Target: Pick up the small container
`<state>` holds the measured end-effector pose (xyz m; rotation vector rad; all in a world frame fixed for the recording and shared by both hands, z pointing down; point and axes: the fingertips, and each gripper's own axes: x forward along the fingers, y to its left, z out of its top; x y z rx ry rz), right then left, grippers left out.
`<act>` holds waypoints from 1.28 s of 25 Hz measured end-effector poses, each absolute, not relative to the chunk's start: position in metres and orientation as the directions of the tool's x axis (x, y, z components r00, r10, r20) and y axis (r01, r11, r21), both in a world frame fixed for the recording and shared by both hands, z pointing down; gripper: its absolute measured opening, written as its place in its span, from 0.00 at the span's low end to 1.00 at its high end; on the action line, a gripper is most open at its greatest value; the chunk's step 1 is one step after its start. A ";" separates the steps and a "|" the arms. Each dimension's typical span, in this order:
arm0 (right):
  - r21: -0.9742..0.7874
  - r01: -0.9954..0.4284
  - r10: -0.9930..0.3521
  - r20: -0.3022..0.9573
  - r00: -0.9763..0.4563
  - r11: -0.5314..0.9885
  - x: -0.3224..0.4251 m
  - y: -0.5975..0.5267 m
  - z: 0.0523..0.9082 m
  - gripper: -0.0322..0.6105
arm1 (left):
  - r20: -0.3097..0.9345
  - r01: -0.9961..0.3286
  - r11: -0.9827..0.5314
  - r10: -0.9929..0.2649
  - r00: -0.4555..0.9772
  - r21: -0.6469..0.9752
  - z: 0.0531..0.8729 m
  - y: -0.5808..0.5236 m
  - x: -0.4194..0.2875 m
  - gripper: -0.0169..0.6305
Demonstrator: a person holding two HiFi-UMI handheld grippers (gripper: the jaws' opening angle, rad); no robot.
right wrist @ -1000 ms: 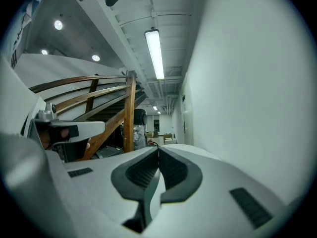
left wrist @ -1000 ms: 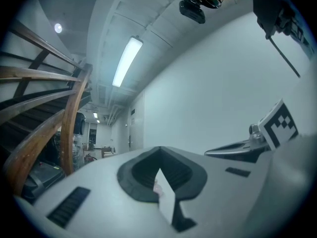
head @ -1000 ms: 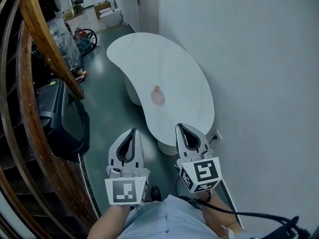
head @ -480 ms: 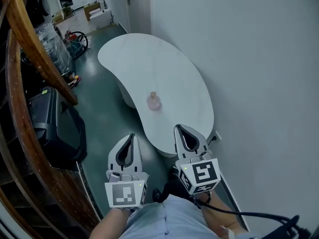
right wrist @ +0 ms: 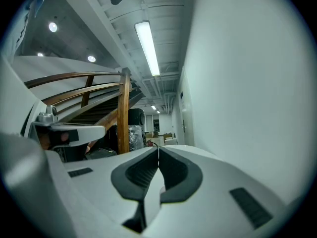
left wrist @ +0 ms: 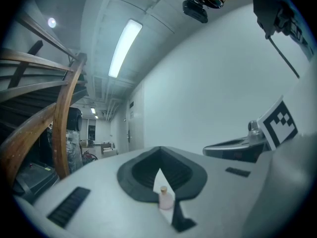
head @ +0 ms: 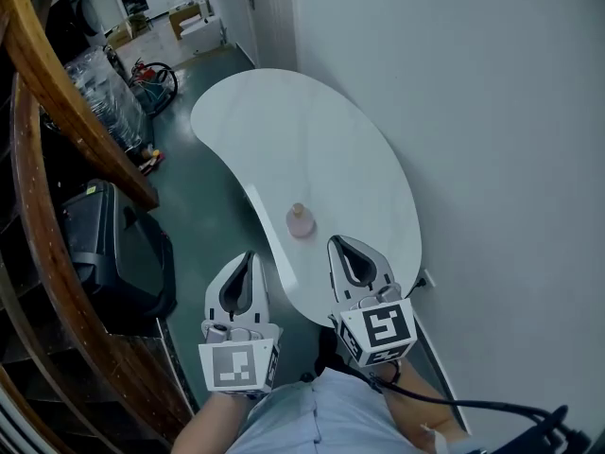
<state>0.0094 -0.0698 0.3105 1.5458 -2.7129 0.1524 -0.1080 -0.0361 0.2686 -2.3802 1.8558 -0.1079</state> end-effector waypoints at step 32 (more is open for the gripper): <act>-0.135 -0.746 -0.725 0.175 -0.666 0.652 -0.029 -0.155 0.387 0.05 | 0.064 -0.989 -0.089 -0.995 0.082 -0.116 0.304 -0.122 -0.135 0.02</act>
